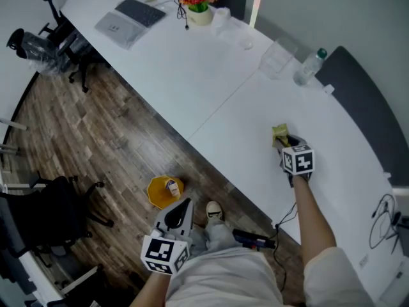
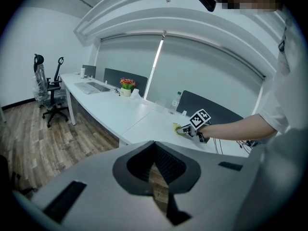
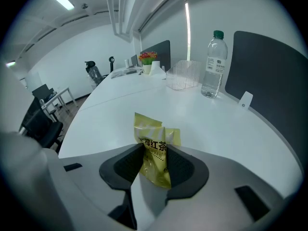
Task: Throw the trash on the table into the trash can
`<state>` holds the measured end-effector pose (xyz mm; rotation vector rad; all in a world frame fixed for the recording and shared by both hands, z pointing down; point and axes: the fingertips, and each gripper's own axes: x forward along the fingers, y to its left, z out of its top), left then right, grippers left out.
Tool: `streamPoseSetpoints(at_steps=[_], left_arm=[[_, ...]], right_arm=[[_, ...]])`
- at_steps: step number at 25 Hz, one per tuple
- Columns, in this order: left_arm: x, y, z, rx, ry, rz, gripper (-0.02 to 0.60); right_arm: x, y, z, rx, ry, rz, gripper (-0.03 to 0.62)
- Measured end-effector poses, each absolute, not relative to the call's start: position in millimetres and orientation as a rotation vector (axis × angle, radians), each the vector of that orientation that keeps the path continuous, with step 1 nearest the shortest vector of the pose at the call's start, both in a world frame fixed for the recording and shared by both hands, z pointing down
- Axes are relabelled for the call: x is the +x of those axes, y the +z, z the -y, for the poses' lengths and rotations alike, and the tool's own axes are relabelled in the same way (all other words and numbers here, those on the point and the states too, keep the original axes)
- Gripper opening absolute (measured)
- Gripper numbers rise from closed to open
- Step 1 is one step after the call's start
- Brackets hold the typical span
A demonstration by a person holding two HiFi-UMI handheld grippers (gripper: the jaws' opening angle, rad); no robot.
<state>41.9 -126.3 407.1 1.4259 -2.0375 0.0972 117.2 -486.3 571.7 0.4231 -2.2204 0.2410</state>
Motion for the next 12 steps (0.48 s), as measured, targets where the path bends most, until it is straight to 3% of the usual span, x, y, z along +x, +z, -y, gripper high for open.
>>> streamPoseSetpoints(at_steps=[5, 12], left_arm=[[38, 404, 123, 1.419, 0.093, 2.05, 0.0], [37, 401, 117, 1.423, 0.077, 2.063, 0.0]], right_arm=[[112, 556, 485, 0.441, 0.209, 2.26, 0.077], [107, 532, 476, 0.427, 0.204, 2.312, 0.064]])
